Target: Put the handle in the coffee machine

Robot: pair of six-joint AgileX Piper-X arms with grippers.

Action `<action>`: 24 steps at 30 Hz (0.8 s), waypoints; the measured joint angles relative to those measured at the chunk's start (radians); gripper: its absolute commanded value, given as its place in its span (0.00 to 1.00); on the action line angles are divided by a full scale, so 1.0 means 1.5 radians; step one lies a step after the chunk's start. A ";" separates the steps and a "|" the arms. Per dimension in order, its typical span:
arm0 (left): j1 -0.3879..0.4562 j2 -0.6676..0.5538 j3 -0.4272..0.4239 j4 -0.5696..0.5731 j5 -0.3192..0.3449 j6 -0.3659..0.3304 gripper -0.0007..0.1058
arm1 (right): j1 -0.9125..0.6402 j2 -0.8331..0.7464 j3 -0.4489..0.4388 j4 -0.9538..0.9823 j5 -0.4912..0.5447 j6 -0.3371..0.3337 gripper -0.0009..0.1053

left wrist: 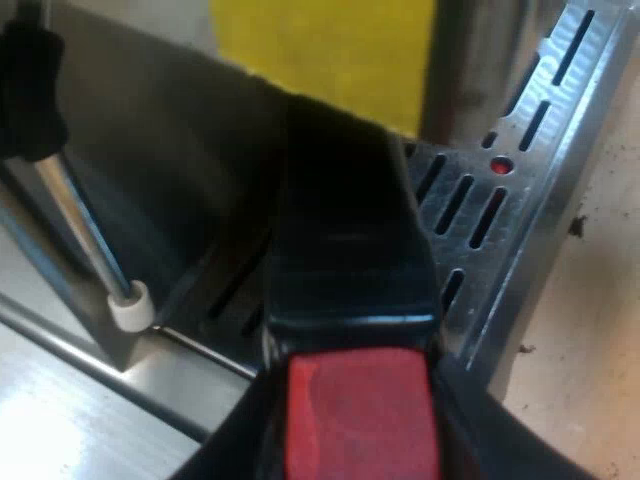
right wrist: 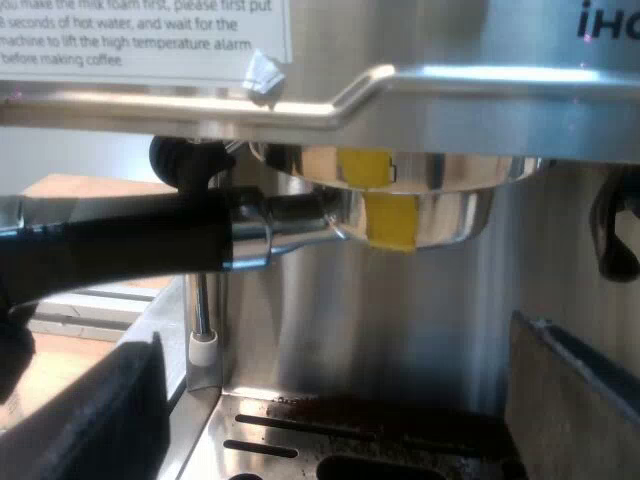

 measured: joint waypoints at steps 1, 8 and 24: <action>0.000 -0.002 0.000 0.000 0.001 0.000 0.01 | 0.000 0.000 0.000 0.000 0.000 0.000 0.68; 0.000 -0.022 0.000 0.015 -0.001 0.000 0.01 | 0.000 0.000 0.000 0.000 0.000 0.000 0.68; 0.009 -0.022 0.000 0.019 0.003 0.000 0.01 | -0.021 0.000 0.000 0.020 -0.003 0.000 0.68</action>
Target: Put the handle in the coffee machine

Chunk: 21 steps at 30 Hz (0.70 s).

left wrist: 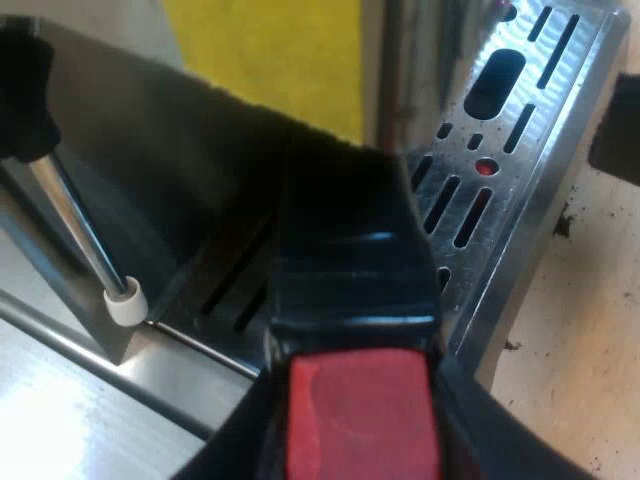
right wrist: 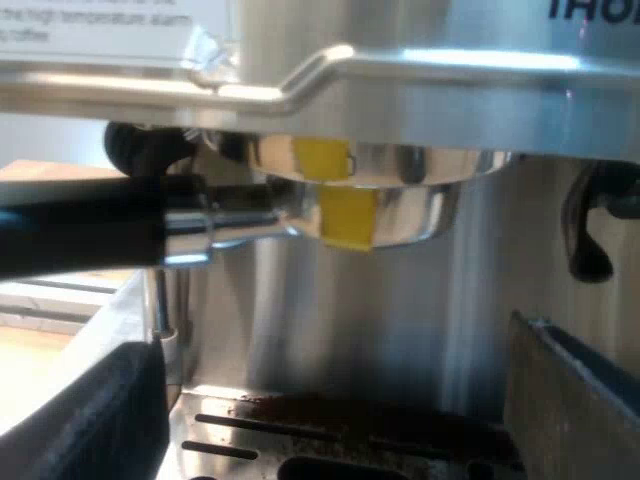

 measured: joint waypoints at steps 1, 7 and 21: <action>0.005 0.000 0.000 0.004 0.005 0.000 0.01 | -0.001 0.000 0.000 0.000 -0.001 0.000 0.68; 0.013 0.000 0.000 0.001 0.033 0.003 0.01 | -0.008 0.000 0.000 0.000 -0.001 0.000 0.68; 0.016 0.000 0.000 0.009 0.045 0.000 0.01 | -0.075 0.043 0.000 0.000 -0.108 0.004 0.42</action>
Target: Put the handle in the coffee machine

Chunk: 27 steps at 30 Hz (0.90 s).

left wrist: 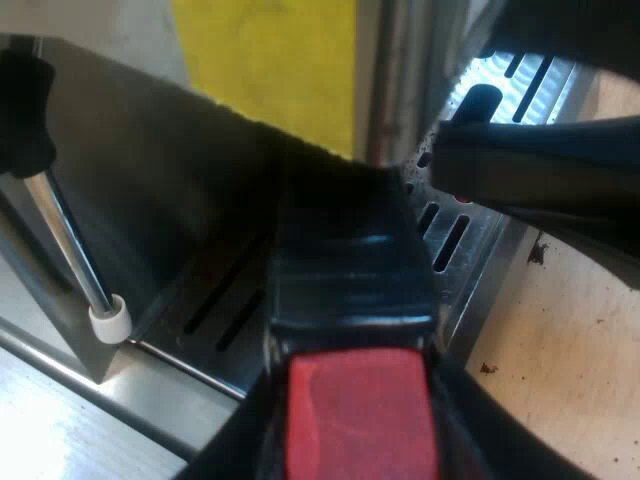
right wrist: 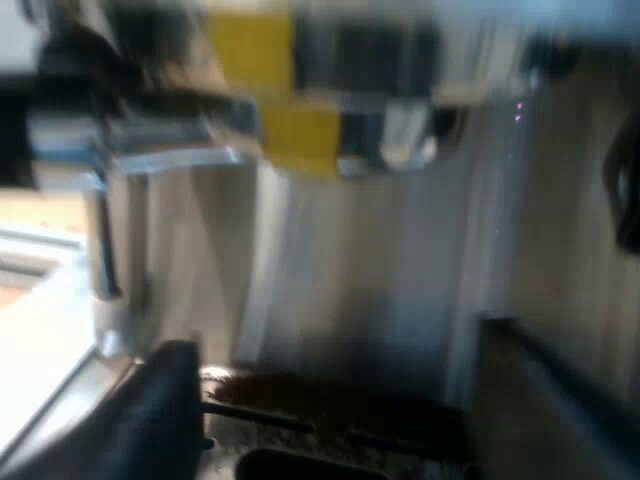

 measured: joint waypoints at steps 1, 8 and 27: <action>0.000 0.000 0.000 0.000 0.000 0.000 0.01 | -0.005 0.008 0.000 0.000 -0.020 0.001 0.40; 0.000 0.000 0.000 0.000 0.001 0.000 0.01 | -0.040 0.076 -0.024 -0.085 -0.064 0.000 0.40; 0.000 0.000 0.000 0.000 0.001 0.000 0.01 | -0.058 0.181 -0.156 -0.224 0.043 -0.091 0.40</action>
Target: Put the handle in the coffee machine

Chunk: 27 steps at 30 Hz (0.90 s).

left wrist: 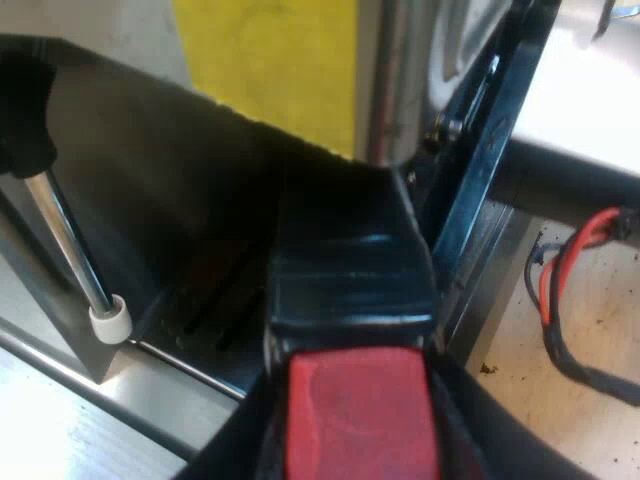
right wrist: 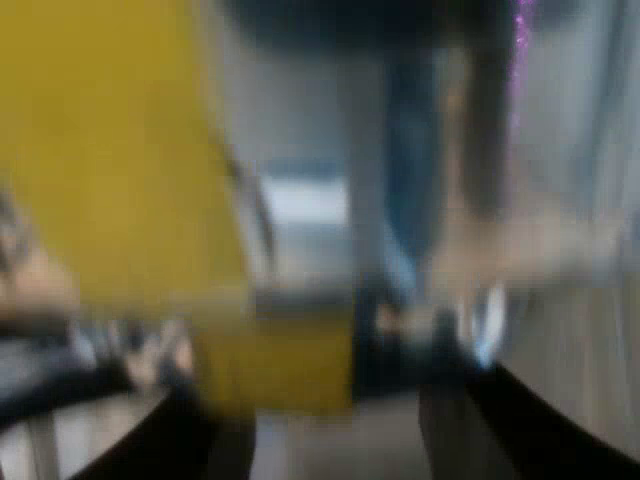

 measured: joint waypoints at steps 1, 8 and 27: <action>0.000 0.000 0.000 0.000 0.000 0.000 0.01 | 0.000 0.000 -0.001 -0.018 0.000 -0.006 0.40; 0.000 0.000 0.000 0.000 0.000 0.000 0.01 | 0.004 0.000 -0.002 -0.061 0.006 -0.068 0.40; 0.003 -0.002 0.000 0.018 0.023 0.000 0.63 | 0.005 0.017 0.005 -0.134 0.010 -0.133 0.40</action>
